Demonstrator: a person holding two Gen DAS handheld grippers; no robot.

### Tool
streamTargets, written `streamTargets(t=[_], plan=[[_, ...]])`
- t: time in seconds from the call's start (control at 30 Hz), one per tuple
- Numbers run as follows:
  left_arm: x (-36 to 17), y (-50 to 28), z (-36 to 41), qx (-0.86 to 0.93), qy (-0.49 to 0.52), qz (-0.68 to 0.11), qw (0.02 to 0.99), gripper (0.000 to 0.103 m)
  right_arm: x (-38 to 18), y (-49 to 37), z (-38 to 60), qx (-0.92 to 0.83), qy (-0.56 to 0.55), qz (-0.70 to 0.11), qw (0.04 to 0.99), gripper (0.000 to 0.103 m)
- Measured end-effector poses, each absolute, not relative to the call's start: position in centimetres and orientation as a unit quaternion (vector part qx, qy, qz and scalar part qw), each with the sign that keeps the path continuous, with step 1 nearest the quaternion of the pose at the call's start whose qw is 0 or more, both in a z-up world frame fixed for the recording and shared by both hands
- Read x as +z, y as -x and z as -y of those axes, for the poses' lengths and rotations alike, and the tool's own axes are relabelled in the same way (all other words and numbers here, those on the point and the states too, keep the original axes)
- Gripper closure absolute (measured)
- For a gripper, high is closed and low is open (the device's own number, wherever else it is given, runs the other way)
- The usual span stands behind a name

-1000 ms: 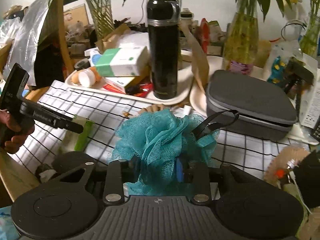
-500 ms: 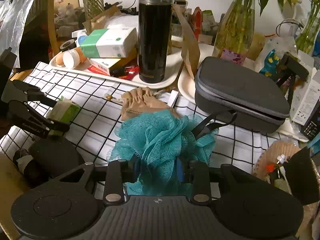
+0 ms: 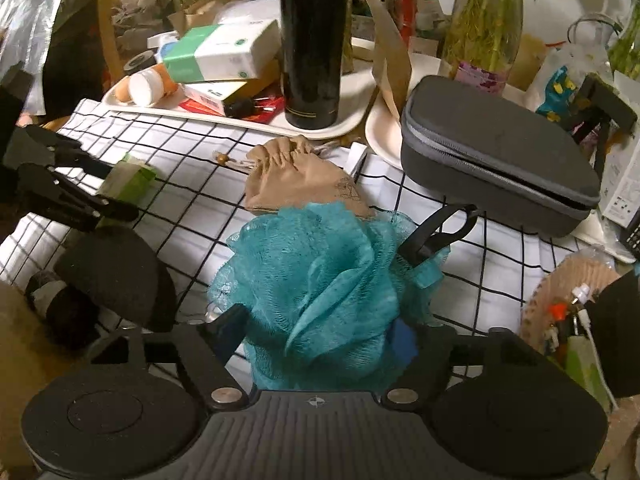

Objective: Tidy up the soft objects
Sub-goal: 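Close the left gripper on the green-wrapped pack while the right holds the pouf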

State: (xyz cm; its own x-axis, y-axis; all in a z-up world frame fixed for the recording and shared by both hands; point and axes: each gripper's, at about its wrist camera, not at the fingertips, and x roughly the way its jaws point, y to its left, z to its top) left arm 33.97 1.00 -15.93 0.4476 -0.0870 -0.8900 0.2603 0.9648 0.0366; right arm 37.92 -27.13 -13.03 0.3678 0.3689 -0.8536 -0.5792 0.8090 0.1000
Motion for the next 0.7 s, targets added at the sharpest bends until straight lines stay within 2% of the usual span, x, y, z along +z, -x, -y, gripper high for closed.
streamTargets(t=[0.1, 0.33, 0.43, 0.7], plan=[[-15.8, -33.9, -1.3, -0.1, -0.074, -0.515, 0.848, 0.046, -13.8, -38.4, 27.0, 0.276, 0.103, -0.481, 0.826, 0.027], [-15.3, -34.1, -2.4, -0.077, -0.059, -0.52, 0.848, 0.052, -12.9, -37.8, 27.0, 0.279, 0.106, -0.477, 0.827, 0.059], [-14.4, -33.7, -3.2, -0.069, -0.056, -0.499, 0.862, 0.052, -11.9, -37.1, 27.3, 0.284, 0.106, -0.467, 0.831, 0.063], [-10.4, -32.8, -4.8, -0.072, -0.009, -0.441, 0.894, 0.052, -8.7, -35.5, 29.0, 0.27, 0.083, -0.426, 0.859, 0.067]])
